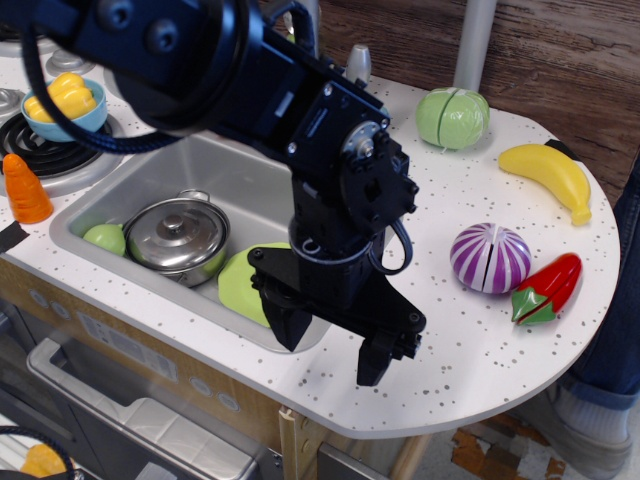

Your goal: Put banana on plate

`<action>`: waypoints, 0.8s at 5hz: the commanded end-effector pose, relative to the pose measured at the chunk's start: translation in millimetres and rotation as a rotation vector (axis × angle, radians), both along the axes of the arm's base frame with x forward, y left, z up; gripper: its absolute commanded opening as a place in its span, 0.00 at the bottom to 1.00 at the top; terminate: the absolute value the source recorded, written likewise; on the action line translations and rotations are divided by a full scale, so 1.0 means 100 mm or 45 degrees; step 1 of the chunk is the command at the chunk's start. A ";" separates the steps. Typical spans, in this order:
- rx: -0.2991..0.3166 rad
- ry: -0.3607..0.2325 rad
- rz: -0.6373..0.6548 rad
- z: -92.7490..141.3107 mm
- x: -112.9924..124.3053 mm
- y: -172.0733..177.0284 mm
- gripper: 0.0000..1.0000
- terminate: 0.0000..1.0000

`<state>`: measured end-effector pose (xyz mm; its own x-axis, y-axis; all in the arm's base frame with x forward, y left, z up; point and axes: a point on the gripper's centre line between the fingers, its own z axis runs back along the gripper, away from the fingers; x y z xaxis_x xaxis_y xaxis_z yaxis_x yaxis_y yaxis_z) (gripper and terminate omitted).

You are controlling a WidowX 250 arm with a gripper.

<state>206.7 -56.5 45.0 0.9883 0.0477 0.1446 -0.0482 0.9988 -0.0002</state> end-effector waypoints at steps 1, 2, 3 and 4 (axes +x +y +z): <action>0.000 0.000 0.000 0.00 0.00 0.00 1.00 0.00; -0.008 -0.016 0.065 0.17 0.23 -0.21 1.00 0.00; -0.059 -0.032 0.133 0.32 0.45 -0.42 1.00 0.00; -0.057 -0.104 0.225 0.47 0.67 -0.64 1.00 0.00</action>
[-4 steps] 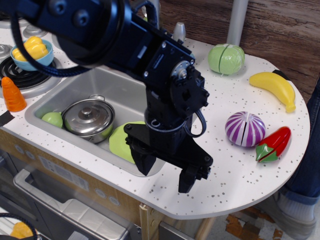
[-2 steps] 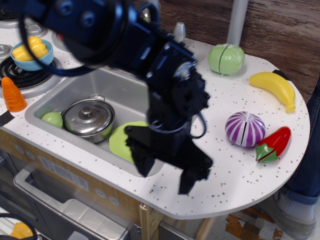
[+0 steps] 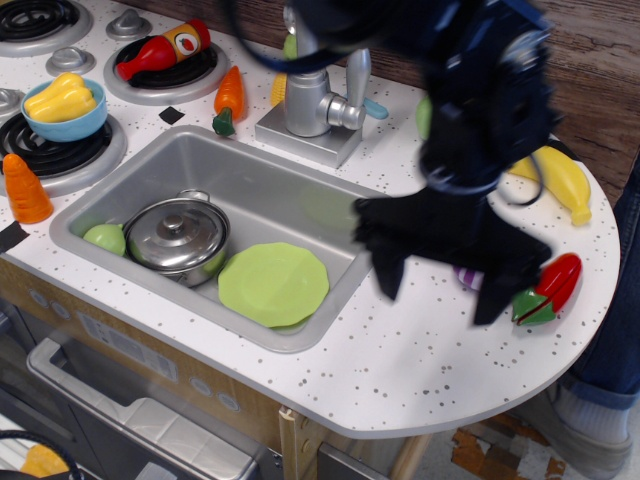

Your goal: Put banana on plate

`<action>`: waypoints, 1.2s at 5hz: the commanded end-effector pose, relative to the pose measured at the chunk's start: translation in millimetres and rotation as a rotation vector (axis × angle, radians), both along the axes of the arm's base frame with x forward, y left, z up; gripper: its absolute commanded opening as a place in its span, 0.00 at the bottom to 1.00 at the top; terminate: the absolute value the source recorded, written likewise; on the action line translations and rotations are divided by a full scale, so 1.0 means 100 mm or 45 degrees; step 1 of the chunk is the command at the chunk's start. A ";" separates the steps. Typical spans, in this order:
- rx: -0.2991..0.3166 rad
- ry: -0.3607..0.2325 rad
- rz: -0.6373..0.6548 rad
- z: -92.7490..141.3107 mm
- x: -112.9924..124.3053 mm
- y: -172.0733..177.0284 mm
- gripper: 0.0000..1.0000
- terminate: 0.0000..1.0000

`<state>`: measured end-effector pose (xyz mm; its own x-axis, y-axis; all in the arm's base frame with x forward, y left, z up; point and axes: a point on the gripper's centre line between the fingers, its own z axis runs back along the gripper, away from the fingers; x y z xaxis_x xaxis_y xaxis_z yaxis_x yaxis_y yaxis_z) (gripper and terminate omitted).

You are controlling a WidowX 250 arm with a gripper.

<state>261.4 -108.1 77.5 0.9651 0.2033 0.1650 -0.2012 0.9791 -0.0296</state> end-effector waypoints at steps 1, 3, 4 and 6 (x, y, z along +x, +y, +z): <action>-0.002 -0.114 0.078 0.24 0.48 -0.26 1.00 0.00; 0.032 -0.169 0.229 0.36 1.31 -0.33 1.00 0.00; 0.100 -0.196 0.322 0.36 1.62 -0.38 1.00 0.00; 0.044 -0.224 0.357 0.13 2.01 -0.23 1.00 0.00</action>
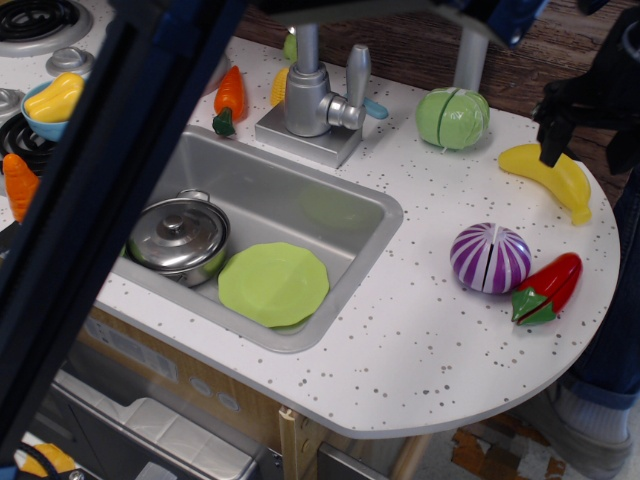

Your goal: Put banana on plate

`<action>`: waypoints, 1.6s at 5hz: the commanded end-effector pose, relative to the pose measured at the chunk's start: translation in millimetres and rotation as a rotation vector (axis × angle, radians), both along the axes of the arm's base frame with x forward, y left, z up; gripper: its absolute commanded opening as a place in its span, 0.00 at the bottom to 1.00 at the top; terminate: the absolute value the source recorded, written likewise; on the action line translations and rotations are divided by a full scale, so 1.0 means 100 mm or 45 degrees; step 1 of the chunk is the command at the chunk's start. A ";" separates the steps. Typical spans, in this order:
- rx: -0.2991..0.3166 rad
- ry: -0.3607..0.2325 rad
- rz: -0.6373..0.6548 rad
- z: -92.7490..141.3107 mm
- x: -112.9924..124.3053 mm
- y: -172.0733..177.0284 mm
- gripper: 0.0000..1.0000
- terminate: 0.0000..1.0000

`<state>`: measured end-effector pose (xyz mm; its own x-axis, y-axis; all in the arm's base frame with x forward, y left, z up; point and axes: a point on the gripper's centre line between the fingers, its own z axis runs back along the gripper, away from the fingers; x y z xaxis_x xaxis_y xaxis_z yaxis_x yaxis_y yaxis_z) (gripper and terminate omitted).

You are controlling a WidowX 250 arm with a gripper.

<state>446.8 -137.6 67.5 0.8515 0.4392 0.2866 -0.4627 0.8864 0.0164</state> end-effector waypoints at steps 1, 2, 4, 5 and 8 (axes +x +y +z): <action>-0.048 -0.139 0.003 0.07 0.23 0.07 1.00 0.00; -0.083 -0.137 0.019 -0.06 0.29 0.08 1.00 0.00; -0.145 -0.148 0.013 -0.27 0.33 0.02 1.00 0.00; -0.111 -0.139 -0.009 -0.20 0.25 0.05 0.00 0.00; 0.060 0.059 -0.200 0.40 -0.33 0.86 0.00 0.00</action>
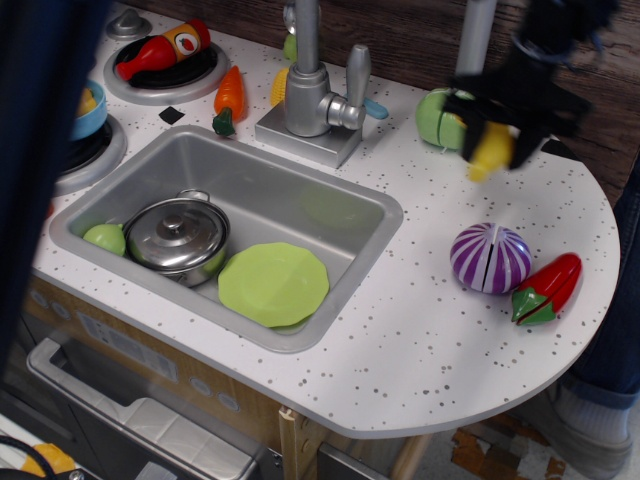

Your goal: Put banana on plate

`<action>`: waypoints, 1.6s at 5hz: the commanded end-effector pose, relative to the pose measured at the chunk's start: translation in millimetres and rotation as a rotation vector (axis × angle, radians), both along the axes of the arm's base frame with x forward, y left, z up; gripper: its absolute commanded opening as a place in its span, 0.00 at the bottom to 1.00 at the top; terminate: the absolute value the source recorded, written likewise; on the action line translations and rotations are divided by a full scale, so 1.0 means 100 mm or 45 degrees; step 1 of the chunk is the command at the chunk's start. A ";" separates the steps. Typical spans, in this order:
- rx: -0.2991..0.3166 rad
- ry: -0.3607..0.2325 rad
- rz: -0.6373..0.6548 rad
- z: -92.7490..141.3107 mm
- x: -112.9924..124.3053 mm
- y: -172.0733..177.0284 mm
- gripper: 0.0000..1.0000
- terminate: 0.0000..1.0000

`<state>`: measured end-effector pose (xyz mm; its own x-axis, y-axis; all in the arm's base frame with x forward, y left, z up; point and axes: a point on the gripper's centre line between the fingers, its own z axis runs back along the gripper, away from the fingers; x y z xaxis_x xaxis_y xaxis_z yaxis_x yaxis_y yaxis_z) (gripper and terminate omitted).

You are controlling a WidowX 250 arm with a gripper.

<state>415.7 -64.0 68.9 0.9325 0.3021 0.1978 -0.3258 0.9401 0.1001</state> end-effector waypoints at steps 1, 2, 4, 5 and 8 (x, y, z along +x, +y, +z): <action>0.055 -0.074 0.004 0.47 -0.36 0.32 0.00 0.00; 0.057 -0.073 0.014 0.31 -0.75 0.50 0.00 0.00; -0.010 0.004 -0.241 -0.26 -0.99 0.78 0.00 0.00; -0.071 0.043 -0.321 -0.54 -1.00 0.92 0.00 0.00; -0.103 0.008 -0.441 -1.02 -1.11 1.12 1.00 0.00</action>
